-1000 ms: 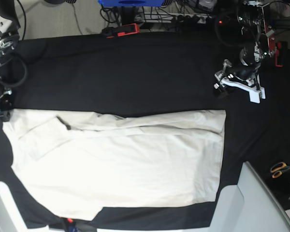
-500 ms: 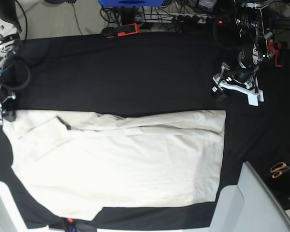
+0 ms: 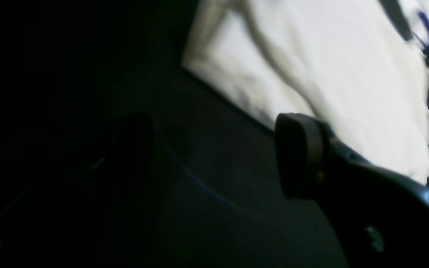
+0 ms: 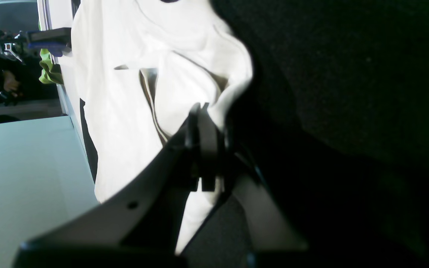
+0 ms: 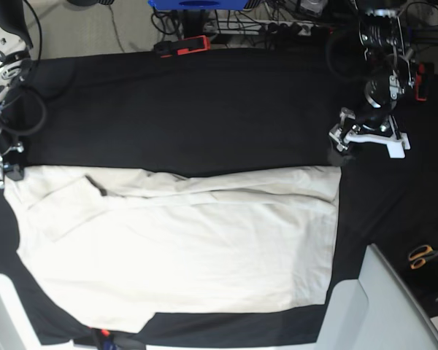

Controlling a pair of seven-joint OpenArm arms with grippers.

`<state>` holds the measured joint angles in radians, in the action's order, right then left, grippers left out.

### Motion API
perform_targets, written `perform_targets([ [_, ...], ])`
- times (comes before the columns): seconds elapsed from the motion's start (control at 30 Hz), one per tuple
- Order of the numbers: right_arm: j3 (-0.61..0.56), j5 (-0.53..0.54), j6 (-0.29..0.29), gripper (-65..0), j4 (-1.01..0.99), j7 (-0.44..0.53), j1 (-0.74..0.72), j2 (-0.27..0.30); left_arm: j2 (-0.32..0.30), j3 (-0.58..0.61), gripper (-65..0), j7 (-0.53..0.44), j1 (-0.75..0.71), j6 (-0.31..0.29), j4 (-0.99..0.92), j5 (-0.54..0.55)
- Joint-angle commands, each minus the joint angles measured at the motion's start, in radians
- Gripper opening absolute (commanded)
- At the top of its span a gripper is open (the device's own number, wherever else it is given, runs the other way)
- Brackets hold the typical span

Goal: Fold the T-shirt properly
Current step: 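Lower both grippers and regrasp the folded edge of the shirt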

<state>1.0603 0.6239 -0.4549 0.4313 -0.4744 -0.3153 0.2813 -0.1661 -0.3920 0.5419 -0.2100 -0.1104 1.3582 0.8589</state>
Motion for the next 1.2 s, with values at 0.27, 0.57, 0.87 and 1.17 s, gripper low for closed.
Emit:
perform_targets([
  [0.27,-0.001,0.009,-0.005,-64.8,0.004,-0.005,-0.008,0.011,-0.002,0.000,-14.6,-0.013,0.143,-0.015,-0.196,0.016],
  [0.57,-0.001,0.009,-0.005,-65.0,0.004,-0.005,-0.006,0.011,0.001,0.012,-14.6,-0.093,0.208,-0.015,-0.313,0.016],
  [0.87,-0.001,0.009,-0.005,-65.0,0.005,-0.005,-0.006,0.011,0.003,0.014,-14.8,-0.098,0.228,-0.015,-0.313,0.016],
  [1.17,-0.001,0.009,-0.005,-65.0,0.005,-0.005,-0.006,0.011,0.038,0.044,-14.8,-0.101,0.264,-0.015,-0.314,0.016],
])
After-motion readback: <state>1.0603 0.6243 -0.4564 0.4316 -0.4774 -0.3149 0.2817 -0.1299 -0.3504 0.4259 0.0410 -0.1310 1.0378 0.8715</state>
